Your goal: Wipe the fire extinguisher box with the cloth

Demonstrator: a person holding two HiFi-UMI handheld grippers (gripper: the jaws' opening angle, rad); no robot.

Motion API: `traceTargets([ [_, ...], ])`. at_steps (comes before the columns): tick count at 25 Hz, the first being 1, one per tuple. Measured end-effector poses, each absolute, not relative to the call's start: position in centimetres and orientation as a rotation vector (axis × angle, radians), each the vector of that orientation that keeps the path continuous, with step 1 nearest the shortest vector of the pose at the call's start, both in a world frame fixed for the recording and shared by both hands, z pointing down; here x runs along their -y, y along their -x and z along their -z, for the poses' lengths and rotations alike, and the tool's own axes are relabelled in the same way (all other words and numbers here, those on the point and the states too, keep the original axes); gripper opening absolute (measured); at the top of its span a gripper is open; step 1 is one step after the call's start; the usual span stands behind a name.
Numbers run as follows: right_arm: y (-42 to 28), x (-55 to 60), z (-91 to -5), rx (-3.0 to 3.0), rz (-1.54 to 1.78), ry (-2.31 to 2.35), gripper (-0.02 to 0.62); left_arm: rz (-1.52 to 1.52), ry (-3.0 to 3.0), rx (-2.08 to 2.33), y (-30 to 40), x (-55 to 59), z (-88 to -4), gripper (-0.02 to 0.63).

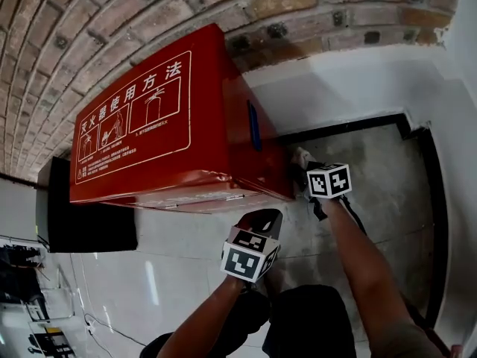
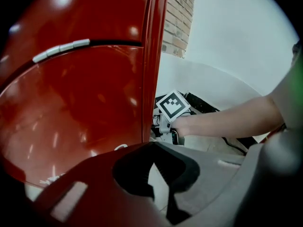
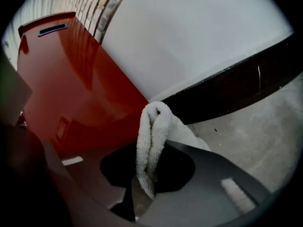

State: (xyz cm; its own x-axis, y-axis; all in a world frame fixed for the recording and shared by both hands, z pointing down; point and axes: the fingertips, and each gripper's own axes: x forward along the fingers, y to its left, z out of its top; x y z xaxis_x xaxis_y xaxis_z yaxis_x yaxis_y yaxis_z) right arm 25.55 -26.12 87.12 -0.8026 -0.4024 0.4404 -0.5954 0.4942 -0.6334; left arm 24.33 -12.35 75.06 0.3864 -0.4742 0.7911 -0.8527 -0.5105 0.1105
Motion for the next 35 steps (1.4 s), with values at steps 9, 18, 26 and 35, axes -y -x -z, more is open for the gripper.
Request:
traceTargets([
  [9,-25.2,26.1,-75.2,2.771,-1.204,-0.764,0.081,-0.991,-2.182,1.106,-26.3,12.4,-72.0,0.000],
  [18,-26.0,24.5,-59.3,3.111,-1.020,-0.574,0.081,-1.021,-2.224,1.120,-27.8,12.5,-68.7,0.000],
  [26,-26.2,22.8,-47.5,3.302,-0.654,-0.452,0.081,-1.030,-2.237,1.143,-28.5,12.5,-66.7,0.000],
  [35,-25.0,28.5,-45.0,3.311,-0.673,-0.570,0.081,-1.031,-2.248,1.134,-28.6,12.3,-66.4,0.000],
])
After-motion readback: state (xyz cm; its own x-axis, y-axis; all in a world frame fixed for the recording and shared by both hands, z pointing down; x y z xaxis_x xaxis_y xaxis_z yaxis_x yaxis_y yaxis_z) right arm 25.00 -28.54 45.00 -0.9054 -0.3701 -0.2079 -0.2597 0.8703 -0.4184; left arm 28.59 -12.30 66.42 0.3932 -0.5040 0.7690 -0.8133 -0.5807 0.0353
